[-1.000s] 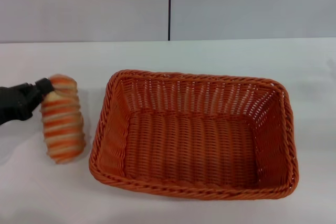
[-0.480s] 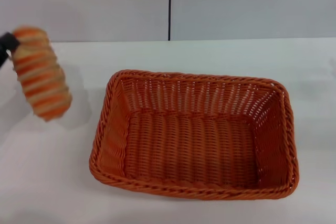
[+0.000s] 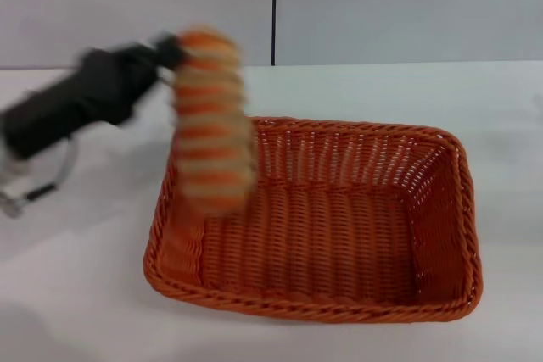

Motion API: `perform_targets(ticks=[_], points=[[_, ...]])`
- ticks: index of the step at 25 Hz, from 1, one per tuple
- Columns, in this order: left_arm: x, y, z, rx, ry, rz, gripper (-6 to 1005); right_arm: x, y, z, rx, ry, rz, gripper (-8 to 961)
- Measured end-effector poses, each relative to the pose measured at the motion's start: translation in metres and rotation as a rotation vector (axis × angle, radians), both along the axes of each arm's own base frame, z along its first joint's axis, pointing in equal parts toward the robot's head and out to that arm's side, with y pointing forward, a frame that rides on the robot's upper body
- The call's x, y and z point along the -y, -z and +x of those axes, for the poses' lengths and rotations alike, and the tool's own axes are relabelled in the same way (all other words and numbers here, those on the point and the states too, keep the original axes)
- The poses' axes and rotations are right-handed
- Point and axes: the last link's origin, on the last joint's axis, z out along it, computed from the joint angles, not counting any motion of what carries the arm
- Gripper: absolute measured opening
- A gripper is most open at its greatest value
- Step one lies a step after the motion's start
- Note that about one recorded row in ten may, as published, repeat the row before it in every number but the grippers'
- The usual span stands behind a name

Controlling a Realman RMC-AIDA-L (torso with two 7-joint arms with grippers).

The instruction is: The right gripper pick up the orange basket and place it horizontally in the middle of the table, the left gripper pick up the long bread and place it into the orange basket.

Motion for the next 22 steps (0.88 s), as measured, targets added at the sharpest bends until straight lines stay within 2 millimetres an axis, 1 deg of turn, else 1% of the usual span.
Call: perform_targets(ticks=[5,6,7,10,12,15,20,22], points=[[0.000,0.000,0.000,0.000,0.000,0.000,34,0.000,0.001,0.000,-0.001,0.000,-0.001,497],[-0.003,0.026,0.017,-0.039,0.076,-0.106,34,0.000,0.002,-0.001,-0.002,0.000,-0.001,497],[-0.007,0.050,0.024,-0.110,0.087,-0.185,34,0.000,0.002,-0.001,-0.003,0.000,-0.002,497],[-0.007,0.049,0.022,-0.105,0.077,-0.180,35,0.001,0.002,0.000,-0.002,0.000,-0.002,497],[-0.003,0.046,0.015,-0.084,0.044,-0.155,35,0.001,0.002,0.000,-0.002,0.002,-0.001,497],[-0.001,0.043,0.010,-0.073,0.027,-0.143,110,0.001,0.002,0.000,-0.002,0.002,-0.002,497],[0.001,0.041,0.008,-0.071,0.021,-0.142,236,0.000,0.003,-0.001,-0.003,0.001,-0.002,497],[0.002,0.041,0.007,-0.067,0.018,-0.139,332,0.000,0.003,-0.001,-0.004,0.001,-0.002,497]])
